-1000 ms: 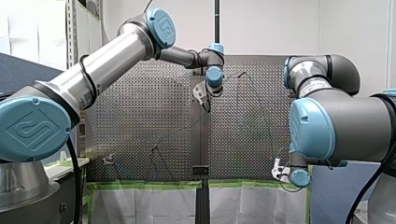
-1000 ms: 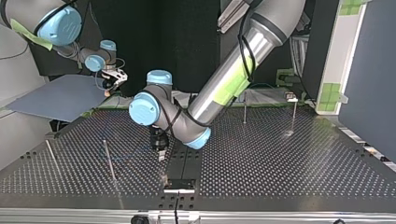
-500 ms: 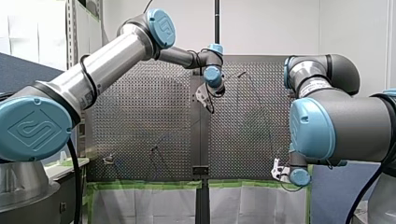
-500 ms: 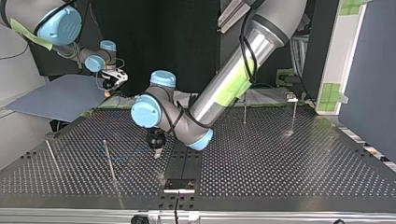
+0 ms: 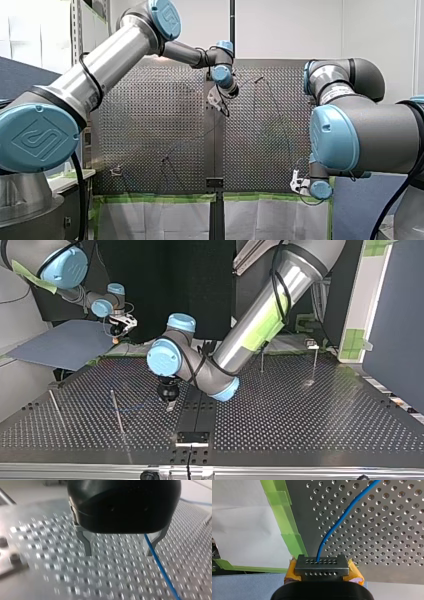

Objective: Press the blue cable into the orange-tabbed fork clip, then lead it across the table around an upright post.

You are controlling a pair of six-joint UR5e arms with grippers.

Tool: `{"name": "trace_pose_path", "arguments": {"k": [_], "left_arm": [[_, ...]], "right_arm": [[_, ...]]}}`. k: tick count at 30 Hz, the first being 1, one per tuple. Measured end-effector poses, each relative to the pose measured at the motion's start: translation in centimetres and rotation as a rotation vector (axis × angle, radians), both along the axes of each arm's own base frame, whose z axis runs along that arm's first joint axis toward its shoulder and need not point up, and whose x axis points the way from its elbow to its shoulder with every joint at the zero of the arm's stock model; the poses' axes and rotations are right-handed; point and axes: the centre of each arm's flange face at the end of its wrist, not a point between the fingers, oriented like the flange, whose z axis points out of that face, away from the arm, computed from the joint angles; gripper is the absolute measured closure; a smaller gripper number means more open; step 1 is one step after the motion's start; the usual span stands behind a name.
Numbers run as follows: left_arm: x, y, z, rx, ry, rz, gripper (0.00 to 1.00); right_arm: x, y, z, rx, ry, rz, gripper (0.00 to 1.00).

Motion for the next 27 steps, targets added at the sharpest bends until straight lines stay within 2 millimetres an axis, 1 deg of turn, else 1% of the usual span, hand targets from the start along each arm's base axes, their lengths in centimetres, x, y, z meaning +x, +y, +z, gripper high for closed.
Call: {"name": "trace_pose_path", "arguments": {"k": [2, 9, 11, 15, 18, 21, 27], "left_arm": [[-0.5, -0.1, 0.2, -0.009, -0.006, -0.021, 0.0], [-2.5, -1.0, -1.7, 0.036, 0.043, -0.103, 0.0], [-3.0, -1.2, -1.8, 0.054, 0.053, -0.124, 0.0], [-4.2, -1.3, -0.8, 0.09, 0.057, -0.165, 0.0], [-5.0, -0.8, 0.8, 0.122, 0.051, -0.166, 0.0], [-5.5, -0.6, 1.5, 0.151, 0.048, -0.158, 0.0], [-7.6, -1.8, 2.1, 0.186, 0.05, -0.212, 0.0]], "right_arm": [[0.0, 0.0, 0.0, 0.0, 0.0, 0.0, 1.0], [0.2, 0.1, 0.0, 0.005, 0.0, 0.003, 1.0], [0.3, 0.2, 0.0, 0.006, 0.0, 0.004, 1.0], [0.4, 0.2, 0.0, 0.006, 0.0, 0.006, 1.0], [0.4, 0.2, -0.1, 0.008, 0.0, 0.007, 1.0], [0.5, 0.3, -0.1, 0.01, 0.0, 0.008, 1.0], [0.5, 0.3, -0.1, 0.01, 0.001, 0.008, 1.0]]}}
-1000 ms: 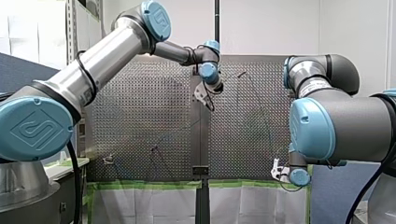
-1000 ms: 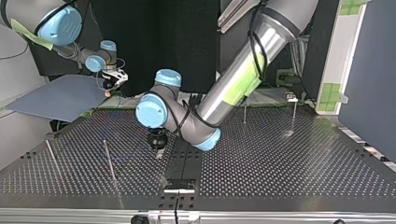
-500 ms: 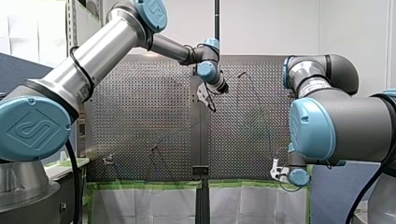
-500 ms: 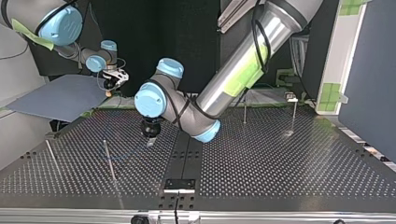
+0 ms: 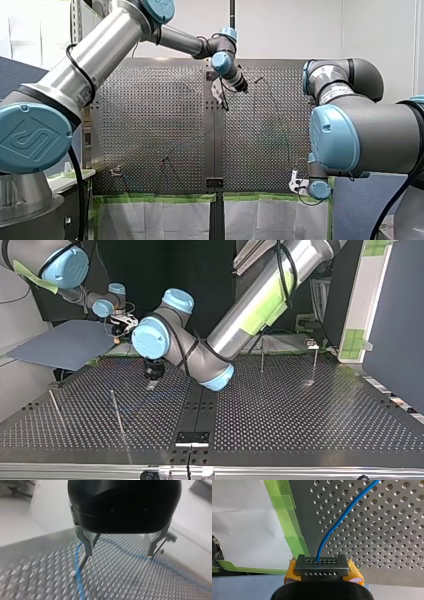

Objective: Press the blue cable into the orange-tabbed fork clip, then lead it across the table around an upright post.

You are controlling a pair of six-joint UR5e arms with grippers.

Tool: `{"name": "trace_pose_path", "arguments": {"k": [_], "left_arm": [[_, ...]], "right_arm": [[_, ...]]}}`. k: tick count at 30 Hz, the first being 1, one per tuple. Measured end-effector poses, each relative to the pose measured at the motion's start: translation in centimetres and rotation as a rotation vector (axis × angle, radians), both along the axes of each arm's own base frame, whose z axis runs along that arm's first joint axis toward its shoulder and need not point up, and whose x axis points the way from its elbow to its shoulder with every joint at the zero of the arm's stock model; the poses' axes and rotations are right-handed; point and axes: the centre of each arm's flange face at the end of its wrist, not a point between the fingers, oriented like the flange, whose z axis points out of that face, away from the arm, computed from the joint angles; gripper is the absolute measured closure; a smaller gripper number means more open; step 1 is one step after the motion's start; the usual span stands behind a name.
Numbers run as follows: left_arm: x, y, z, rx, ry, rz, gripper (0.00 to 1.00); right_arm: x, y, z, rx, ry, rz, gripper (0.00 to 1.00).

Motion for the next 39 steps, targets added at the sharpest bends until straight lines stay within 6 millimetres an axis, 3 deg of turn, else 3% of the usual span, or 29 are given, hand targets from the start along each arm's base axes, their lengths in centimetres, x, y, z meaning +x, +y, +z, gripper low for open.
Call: {"name": "trace_pose_path", "arguments": {"k": [7, 13, 21, 34, 39], "left_arm": [[-3.7, -1.9, 2.4, 0.024, -0.041, -0.082, 0.0], [-4.9, -2.4, 3.2, 0.069, -0.061, -0.144, 0.0], [-5.4, -2.5, 3.6, 0.137, -0.089, -0.171, 0.0], [-4.7, -2.6, 8.7, 0.179, -0.233, -0.125, 0.0], [-4.6, -2.3, 9.6, 0.214, -0.267, -0.091, 0.0]], "right_arm": [[0.0, 0.0, 0.0, 0.0, 0.0, 0.001, 1.0], [-0.1, -0.1, 0.0, -0.001, -0.001, 0.001, 1.0], [-0.3, -0.1, 0.0, -0.002, -0.005, 0.005, 1.0], [-0.3, -0.2, 0.0, 0.0, -0.013, 0.021, 1.0], [-0.3, -0.2, 0.0, 0.001, -0.015, 0.025, 1.0]]}}
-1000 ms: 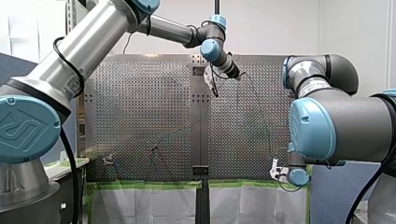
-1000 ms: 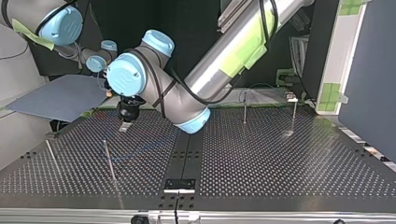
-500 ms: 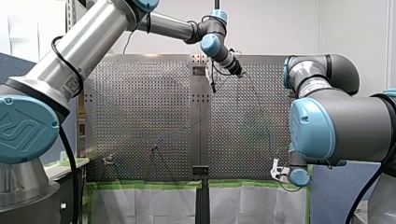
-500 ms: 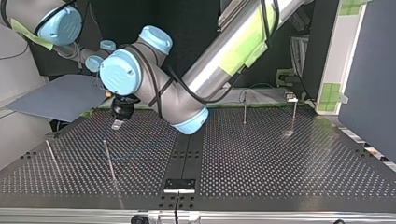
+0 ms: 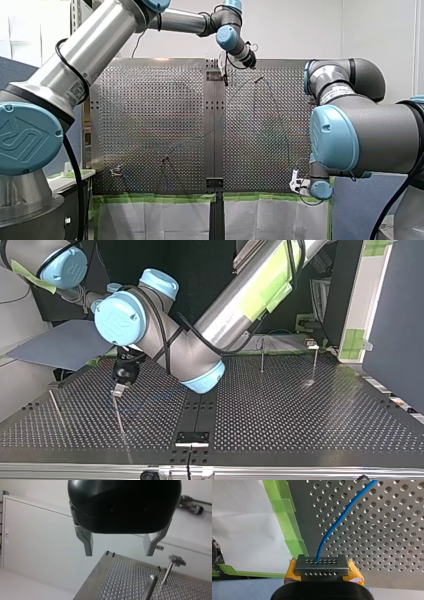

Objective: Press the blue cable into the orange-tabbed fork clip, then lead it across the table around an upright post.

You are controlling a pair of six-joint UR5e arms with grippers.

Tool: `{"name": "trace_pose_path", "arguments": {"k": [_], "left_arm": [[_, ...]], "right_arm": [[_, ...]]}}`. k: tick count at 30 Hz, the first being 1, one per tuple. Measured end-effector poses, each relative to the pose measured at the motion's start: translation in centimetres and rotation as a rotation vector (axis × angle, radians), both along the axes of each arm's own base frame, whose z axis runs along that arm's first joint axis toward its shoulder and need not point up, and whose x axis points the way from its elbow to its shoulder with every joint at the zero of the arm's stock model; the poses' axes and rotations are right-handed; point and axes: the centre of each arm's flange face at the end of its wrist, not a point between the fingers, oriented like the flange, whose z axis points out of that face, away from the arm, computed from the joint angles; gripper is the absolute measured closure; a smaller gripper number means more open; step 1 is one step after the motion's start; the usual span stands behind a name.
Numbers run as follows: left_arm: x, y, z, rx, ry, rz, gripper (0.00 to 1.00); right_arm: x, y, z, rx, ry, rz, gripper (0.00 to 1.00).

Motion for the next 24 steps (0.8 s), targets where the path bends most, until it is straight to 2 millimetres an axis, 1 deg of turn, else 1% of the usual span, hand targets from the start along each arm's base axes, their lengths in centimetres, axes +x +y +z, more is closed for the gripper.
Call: {"name": "trace_pose_path", "arguments": {"k": [3, 5, 14, 24], "left_arm": [[0.1, 0.2, 0.0, 0.023, -0.014, 0.014, 0.0], [0.2, 0.3, -0.3, 0.044, -0.018, 0.018, 0.0], [0.2, 0.6, -3.5, 0.165, -0.015, 0.014, 0.0], [0.2, 0.7, -3.9, 0.219, -0.036, 0.009, 0.0]], "right_arm": [[0.0, 0.0, 0.0, 0.0, 0.0, 0.001, 1.0], [0.0, 0.0, 0.0, 0.0, -0.001, 0.001, 1.0], [0.0, 0.0, 0.0, 0.0, -0.001, 0.002, 1.0], [0.0, 0.0, 0.0, 0.001, -0.001, 0.003, 1.0]]}}
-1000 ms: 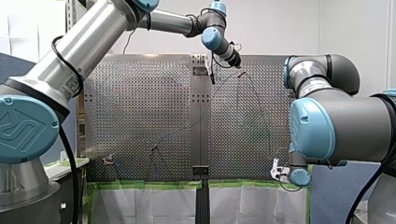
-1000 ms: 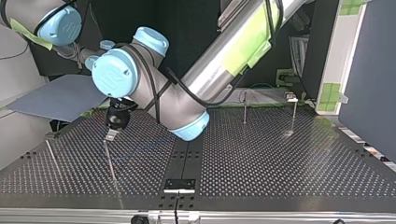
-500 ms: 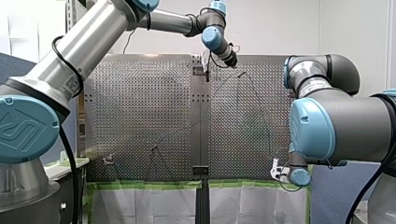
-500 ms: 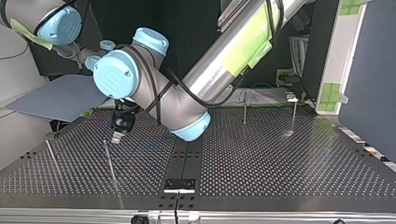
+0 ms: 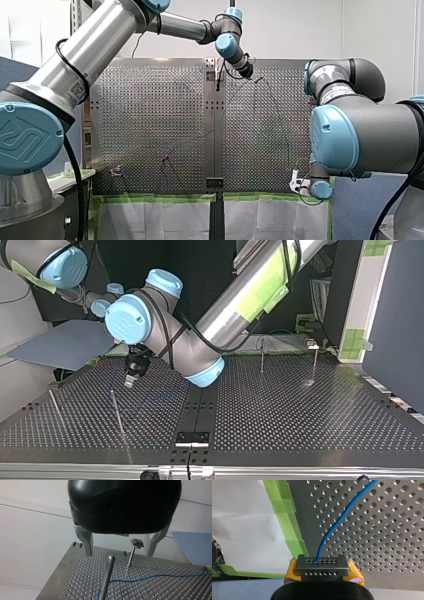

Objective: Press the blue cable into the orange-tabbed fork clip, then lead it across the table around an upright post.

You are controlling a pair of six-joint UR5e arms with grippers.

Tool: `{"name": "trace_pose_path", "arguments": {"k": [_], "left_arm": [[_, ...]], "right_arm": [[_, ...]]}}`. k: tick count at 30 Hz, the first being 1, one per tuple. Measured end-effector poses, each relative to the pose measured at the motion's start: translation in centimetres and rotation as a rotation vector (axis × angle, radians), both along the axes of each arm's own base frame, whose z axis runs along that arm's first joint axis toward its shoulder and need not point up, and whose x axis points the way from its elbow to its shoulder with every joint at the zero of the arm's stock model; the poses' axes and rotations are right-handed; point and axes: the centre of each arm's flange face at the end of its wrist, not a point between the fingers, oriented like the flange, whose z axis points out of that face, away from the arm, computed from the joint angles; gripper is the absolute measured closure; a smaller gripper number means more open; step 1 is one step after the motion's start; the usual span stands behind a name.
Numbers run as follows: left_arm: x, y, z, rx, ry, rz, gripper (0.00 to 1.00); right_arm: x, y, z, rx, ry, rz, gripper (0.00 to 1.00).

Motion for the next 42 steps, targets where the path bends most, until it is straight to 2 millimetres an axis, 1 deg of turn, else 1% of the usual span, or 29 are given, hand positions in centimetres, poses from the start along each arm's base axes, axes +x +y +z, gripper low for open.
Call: {"name": "trace_pose_path", "arguments": {"k": [12, 28, 42], "left_arm": [[-0.1, 0.4, 0.0, 0.004, -0.001, 0.06, 0.0], [0.1, 1.6, 0.1, 0.021, -0.004, 0.196, 0.0], [0.1, 1.7, 0.1, 0.014, -0.003, 0.201, 0.0]], "right_arm": [[0.1, 0.0, 0.0, 0.002, 0.0, 0.005, 1.0], [0.2, 0.1, 0.0, 0.006, 0.001, 0.008, 1.0], [0.3, 0.1, 0.0, 0.006, 0.001, 0.008, 1.0]]}}
